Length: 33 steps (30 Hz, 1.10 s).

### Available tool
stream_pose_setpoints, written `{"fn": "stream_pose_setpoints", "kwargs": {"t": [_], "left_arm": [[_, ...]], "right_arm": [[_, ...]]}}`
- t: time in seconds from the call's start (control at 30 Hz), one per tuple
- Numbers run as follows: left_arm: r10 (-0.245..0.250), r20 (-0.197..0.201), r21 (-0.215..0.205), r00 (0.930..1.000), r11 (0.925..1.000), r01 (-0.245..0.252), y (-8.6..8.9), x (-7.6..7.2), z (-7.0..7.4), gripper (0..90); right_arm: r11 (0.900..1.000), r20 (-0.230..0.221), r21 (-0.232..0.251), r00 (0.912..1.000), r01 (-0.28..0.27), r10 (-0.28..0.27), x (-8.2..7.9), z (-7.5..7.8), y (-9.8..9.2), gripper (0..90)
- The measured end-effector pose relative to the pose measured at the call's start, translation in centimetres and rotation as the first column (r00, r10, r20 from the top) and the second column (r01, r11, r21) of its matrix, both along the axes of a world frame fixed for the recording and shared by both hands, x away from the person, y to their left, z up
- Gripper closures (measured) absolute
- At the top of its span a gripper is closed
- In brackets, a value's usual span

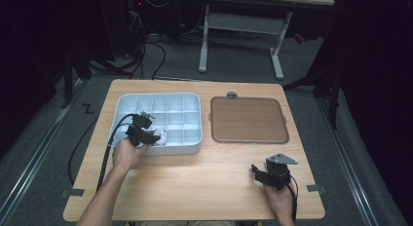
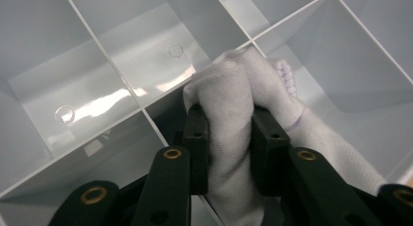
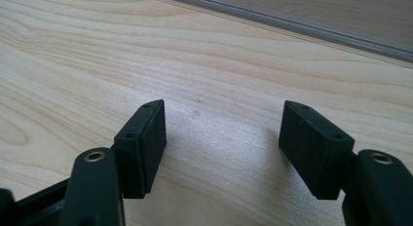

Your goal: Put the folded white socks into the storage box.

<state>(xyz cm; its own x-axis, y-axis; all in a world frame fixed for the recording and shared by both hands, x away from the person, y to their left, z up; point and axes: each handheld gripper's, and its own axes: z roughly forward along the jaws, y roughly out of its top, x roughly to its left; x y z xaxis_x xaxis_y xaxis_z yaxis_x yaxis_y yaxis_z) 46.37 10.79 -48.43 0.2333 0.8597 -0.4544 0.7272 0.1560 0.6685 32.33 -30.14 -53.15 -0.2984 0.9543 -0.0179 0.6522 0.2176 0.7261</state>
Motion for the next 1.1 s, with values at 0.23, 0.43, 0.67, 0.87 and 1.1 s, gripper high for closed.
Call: {"fn": "stream_pose_setpoints", "kwargs": {"t": [0.23, 0.43, 0.67, 0.87, 1.1], "left_arm": [[0.005, 0.024, -0.03, 0.9997, 0.9995, -0.005, 0.4, -0.3, 0.6, 66.0], [0.006, 0.027, -0.056, 0.9996, 0.9984, -0.004, 0.6, -0.3, 0.9, 59.9], [0.017, 0.045, -0.077, 0.9988, 0.9969, -0.013, 0.8, -0.6, 1.6, 50.3], [0.02, 0.076, -0.092, 0.9969, 0.9956, -0.013, 0.8, -1.2, 2.4, 45.7], [-0.014, 0.098, -0.09, 0.9951, 0.9956, 0.023, 0.1, -2.4, 3.1, 39.2]], "right_arm": [[1.0, 0.0, 0.001, 1.0, 0.0, 0.0, 0.0, 0.0, 0.0, 34.8], [1.0, 0.001, 0.0, 1.0, -0.002, 0.002, 0.0, 0.0, 0.0, 34.8], [1.0, 0.001, 0.001, 1.0, -0.002, 0.002, 0.0, 0.0, 0.0, 34.8], [1.0, 0.001, 0.0, 1.0, -0.001, 0.001, 0.0, 0.0, 0.0, 34.7], [1.0, 0.001, 0.0, 1.0, -0.002, 0.002, 0.0, 0.0, 0.0, 34.7]]}}
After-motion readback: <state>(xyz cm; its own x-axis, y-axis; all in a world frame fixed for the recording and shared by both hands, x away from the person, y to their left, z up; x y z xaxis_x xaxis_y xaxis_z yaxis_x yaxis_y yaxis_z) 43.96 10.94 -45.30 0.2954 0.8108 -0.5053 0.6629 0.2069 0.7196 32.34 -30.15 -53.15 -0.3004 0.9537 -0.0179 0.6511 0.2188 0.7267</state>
